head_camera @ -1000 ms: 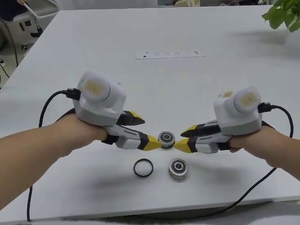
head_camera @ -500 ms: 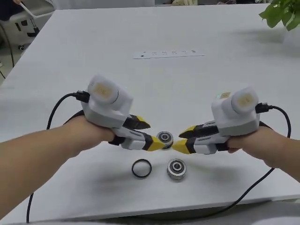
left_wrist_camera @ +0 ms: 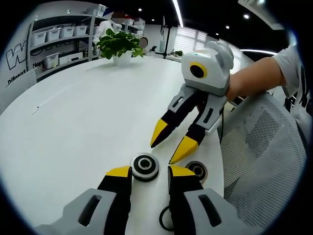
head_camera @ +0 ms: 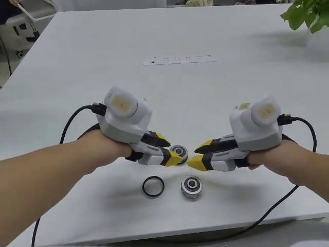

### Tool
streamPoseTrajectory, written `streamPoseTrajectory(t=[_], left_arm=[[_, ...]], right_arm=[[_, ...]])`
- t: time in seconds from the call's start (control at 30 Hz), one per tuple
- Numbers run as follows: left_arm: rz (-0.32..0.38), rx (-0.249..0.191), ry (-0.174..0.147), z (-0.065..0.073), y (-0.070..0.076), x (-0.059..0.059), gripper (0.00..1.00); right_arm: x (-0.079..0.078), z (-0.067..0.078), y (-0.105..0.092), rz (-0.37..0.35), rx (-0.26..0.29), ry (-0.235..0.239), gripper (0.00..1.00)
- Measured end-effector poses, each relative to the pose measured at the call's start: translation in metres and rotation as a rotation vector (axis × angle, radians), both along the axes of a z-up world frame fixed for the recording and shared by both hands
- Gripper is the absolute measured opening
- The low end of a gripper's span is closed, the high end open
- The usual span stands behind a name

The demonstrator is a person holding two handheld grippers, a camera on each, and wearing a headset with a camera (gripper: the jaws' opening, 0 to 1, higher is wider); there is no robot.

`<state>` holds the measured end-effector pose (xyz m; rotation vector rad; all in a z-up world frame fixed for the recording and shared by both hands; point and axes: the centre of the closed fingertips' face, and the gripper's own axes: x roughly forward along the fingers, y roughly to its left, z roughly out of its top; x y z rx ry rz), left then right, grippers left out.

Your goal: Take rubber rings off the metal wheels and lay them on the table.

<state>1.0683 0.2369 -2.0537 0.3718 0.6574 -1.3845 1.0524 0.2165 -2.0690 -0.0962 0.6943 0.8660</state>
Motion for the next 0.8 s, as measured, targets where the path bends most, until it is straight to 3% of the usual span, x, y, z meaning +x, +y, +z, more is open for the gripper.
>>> streamPoseTrajectory(t=[0.4,0.63,0.8], left_arm=[[0.0,0.01,-0.012,-0.0057,-0.0066,0.0024,0.17],[-0.031,0.033,-0.093,-0.0065,-0.0089,0.0028,0.12],[-0.031,0.032,-0.106,-0.0069,-0.0084,0.0068,0.09]], right_arm=[[-0.0012,-0.0026,-0.0007,0.004,-0.005,0.003,0.24],[-0.0003,-0.0025,0.0009,0.005,-0.002,0.002,0.23],[0.0009,-0.0018,0.0012,0.004,-0.002,0.0,0.23]])
